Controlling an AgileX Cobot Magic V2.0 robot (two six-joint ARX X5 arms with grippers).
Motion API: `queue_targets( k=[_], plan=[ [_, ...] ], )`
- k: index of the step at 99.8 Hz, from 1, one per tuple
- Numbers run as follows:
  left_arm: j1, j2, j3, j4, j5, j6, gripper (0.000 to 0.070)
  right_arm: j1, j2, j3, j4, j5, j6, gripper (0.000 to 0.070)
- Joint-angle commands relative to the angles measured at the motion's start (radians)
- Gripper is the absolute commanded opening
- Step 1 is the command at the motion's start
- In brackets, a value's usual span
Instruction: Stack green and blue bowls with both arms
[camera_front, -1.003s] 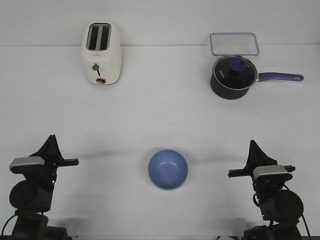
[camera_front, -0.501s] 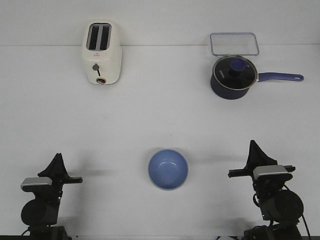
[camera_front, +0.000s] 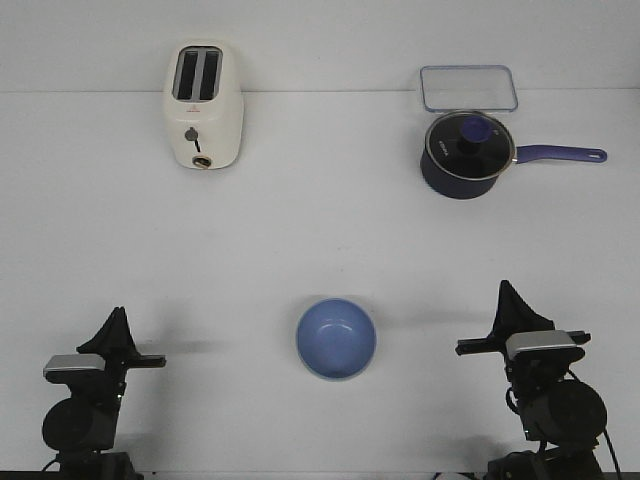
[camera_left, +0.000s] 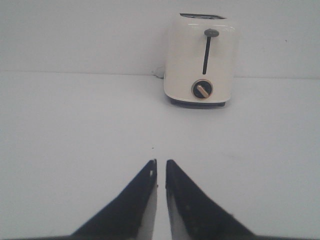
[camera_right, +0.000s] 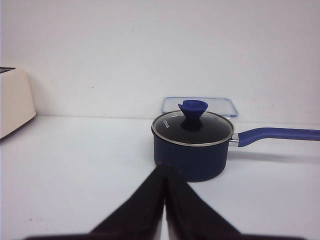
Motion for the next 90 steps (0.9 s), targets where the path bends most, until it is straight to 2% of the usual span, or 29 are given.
queue_targets(
  k=[1,56,71,90],
  plan=[
    [0.001,-0.002,-0.02,0.012,0.003,0.006,0.0015,0.002,0.0,0.003,0.011,0.001,-0.004,0.0],
    [0.001,-0.001,-0.02,0.011,0.003,0.006,0.0015,0.0,-0.007,0.003,0.01,-0.002,-0.01,0.0],
    [0.001,-0.001,-0.02,0.011,0.003,0.006,0.0015,-0.066,-0.071,-0.034,0.006,-0.013,-0.074,0.0],
    [0.001,-0.002,-0.02,0.011,0.003,0.006,0.0015,-0.183,-0.193,-0.196,-0.001,-0.15,-0.242,0.0]
  ],
)
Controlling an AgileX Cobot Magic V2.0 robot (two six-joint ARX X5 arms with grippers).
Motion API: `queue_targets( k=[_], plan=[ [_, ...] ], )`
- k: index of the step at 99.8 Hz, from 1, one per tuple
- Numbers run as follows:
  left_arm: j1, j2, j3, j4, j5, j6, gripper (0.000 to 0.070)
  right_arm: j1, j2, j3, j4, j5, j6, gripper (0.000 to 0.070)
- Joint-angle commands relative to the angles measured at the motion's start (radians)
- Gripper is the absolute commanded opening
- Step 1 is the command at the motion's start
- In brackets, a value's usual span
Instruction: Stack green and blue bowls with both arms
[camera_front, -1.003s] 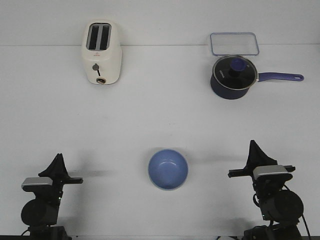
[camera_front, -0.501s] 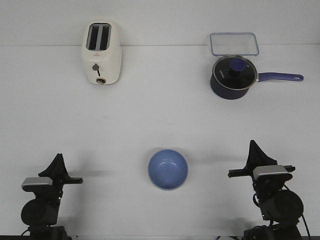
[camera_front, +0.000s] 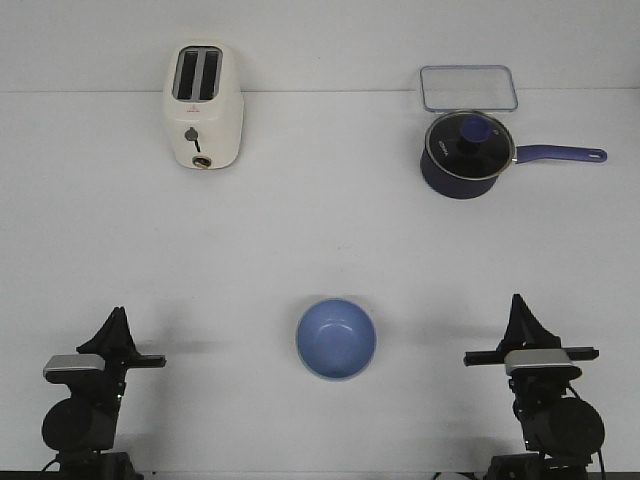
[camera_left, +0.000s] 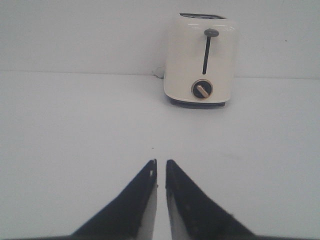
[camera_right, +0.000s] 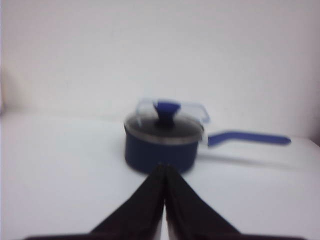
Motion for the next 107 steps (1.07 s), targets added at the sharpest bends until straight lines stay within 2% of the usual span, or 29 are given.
queue_targets(
  k=[1,10,31,107],
  plan=[
    [0.001,-0.001,-0.02,0.011,0.003,0.006,0.0015,-0.023,-0.031,-0.055,-0.01,-0.049,-0.118,0.0],
    [0.001,-0.001,-0.02,0.011,0.003,0.006,0.0015,-0.044,-0.077,-0.12,-0.012,-0.106,-0.163,0.0],
    [0.001,-0.001,-0.02,0.012,0.003,0.006,0.0015,-0.045,-0.119,-0.226,0.005,-0.102,-0.191,0.0],
    [0.001,-0.001,-0.02,0.011,0.003,0.006,0.0015,-0.043,-0.119,-0.225,0.015,-0.101,-0.18,0.0]
  ],
)
